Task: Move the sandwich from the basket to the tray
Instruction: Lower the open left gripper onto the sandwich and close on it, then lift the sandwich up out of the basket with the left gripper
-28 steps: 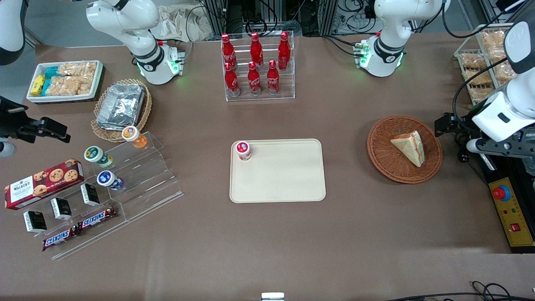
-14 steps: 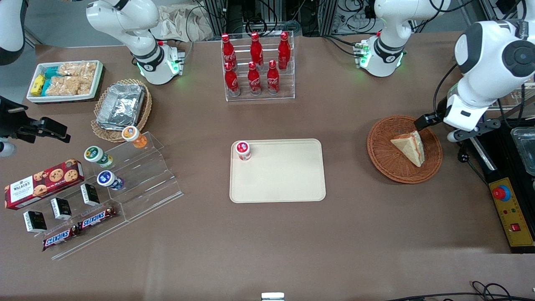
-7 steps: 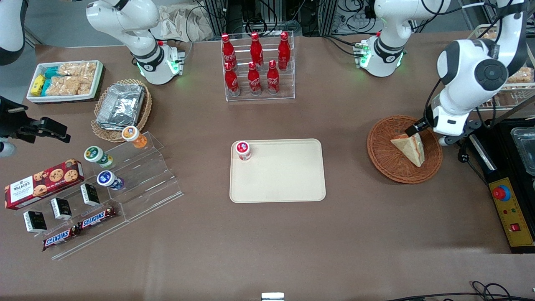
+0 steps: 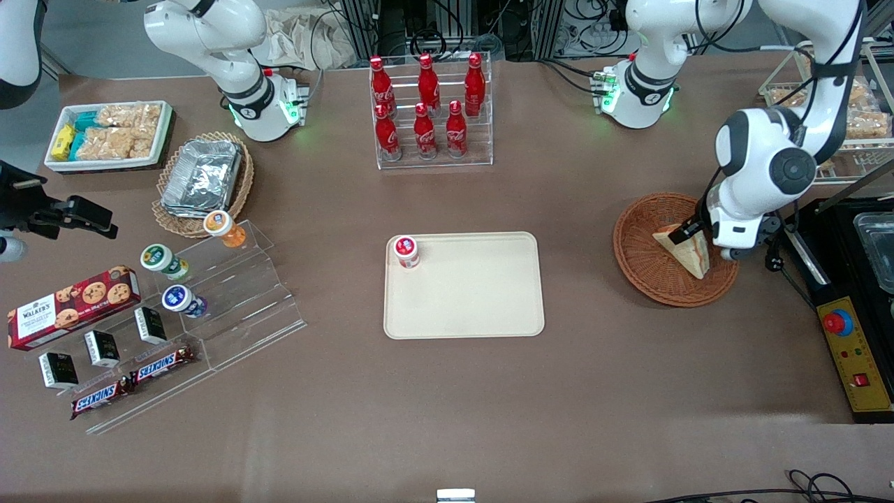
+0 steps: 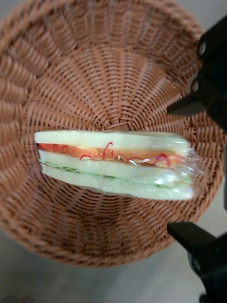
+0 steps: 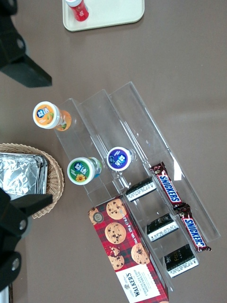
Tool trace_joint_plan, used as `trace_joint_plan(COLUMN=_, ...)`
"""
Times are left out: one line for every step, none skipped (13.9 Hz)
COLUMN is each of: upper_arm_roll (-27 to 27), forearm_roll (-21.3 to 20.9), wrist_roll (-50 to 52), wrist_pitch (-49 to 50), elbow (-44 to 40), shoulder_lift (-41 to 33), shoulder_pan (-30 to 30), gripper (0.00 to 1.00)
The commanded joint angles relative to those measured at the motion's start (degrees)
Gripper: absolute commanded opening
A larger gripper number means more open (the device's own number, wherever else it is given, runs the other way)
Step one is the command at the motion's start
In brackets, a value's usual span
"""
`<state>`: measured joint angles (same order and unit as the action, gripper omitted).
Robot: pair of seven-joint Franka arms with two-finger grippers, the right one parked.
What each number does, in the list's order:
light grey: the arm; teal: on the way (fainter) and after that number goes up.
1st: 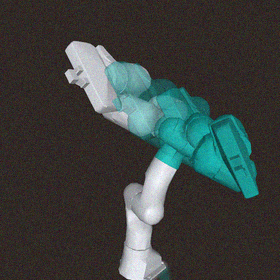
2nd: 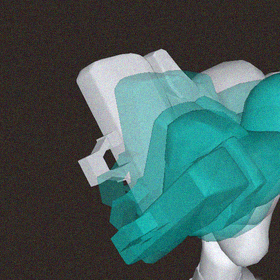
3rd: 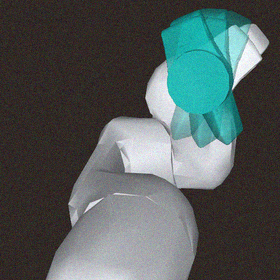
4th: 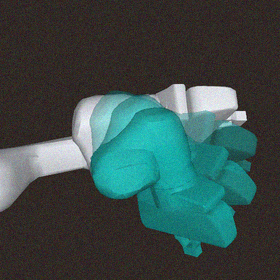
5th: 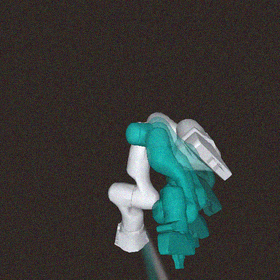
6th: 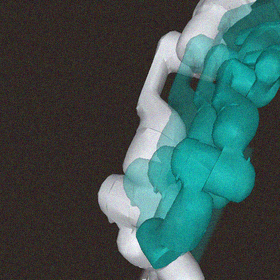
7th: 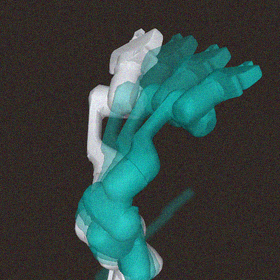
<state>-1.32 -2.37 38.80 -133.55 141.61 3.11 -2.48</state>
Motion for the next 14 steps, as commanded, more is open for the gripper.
trace_joint_plan(upper_arm_roll=-0.18, forearm_roll=-1.06, wrist_roll=5.05, wrist_pitch=-3.90, elbow=-0.36, shoulder_lift=4.18, shoulder_pan=0.11, gripper=1.00)
trace_joint_plan(upper_arm_roll=-0.18, forearm_roll=-1.06, wrist_roll=5.05, wrist_pitch=-4.69, elbow=-0.37, shoulder_lift=4.45, shoulder_pan=0.11, gripper=1.00)
trace_joint_plan(upper_arm_roll=-0.18, forearm_roll=-0.97, wrist_roll=5.05, wrist_pitch=-5.14, elbow=-0.45, shoulder_lift=4.80, shoulder_pan=0.11, gripper=0.99)
trace_joint_plan(upper_arm_roll=-0.09, forearm_roll=-0.97, wrist_roll=5.14, wrist_pitch=-5.40, elbow=-0.54, shoulder_lift=5.24, shoulder_pan=0.11, gripper=0.94)
trace_joint_plan(upper_arm_roll=-0.09, forearm_roll=-0.97, wrist_roll=5.14, wrist_pitch=-5.58, elbow=-0.54, shoulder_lift=5.33, shoulder_pan=0.11, gripper=0.86)
trace_joint_plan(upper_arm_roll=0.26, forearm_roll=-0.97, wrist_roll=5.58, wrist_pitch=-5.58, elbow=-0.72, shoulder_lift=5.33, shoulder_pan=0.11, gripper=0.74)
trace_joint_plan(upper_arm_roll=0.35, forearm_roll=-1.06, wrist_roll=6.63, wrist_pitch=-5.58, elbow=-0.80, shoulder_lift=5.33, shoulder_pan=0.11, gripper=0.61)
trace_joint_plan(upper_arm_roll=0.35, forearm_roll=-1.06, wrist_roll=7.07, wrist_pitch=-5.58, elbow=-0.81, shoulder_lift=5.33, shoulder_pan=0.11, gripper=0.49)
trace_joint_plan(upper_arm_roll=0.35, forearm_roll=-1.15, wrist_roll=7.08, wrist_pitch=-5.49, elbow=-0.81, shoulder_lift=4.98, shoulder_pan=0.11, gripper=0.41)
trace_joint_plan(upper_arm_roll=0.35, forearm_roll=-1.06, wrist_roll=6.99, wrist_pitch=-5.23, elbow=-0.81, shoulder_lift=4.54, shoulder_pan=0.11, gripper=0.40)
trace_joint_plan(upper_arm_roll=0.26, forearm_roll=-1.15, wrist_roll=6.99, wrist_pitch=-4.88, elbow=-0.89, shoulder_lift=3.32, shoulder_pan=0.11, gripper=0.40)
trace_joint_plan(upper_arm_roll=0.26, forearm_roll=-1.15, wrist_roll=6.99, wrist_pitch=-4.01, elbow=-0.89, shoulder_lift=2.00, shoulder_pan=0.11, gripper=0.40)
trace_joint_plan(upper_arm_roll=0.26, forearm_roll=-1.15, wrist_roll=6.99, wrist_pitch=-2.17, elbow=-1.15, shoulder_lift=0.77, shoulder_pan=0.11, gripper=0.39)
trace_joint_plan(upper_arm_roll=0.26, forearm_roll=-1.15, wrist_roll=6.90, wrist_pitch=-0.85, elbow=-1.68, shoulder_lift=-0.54, shoulder_pan=0.11, gripper=0.38)
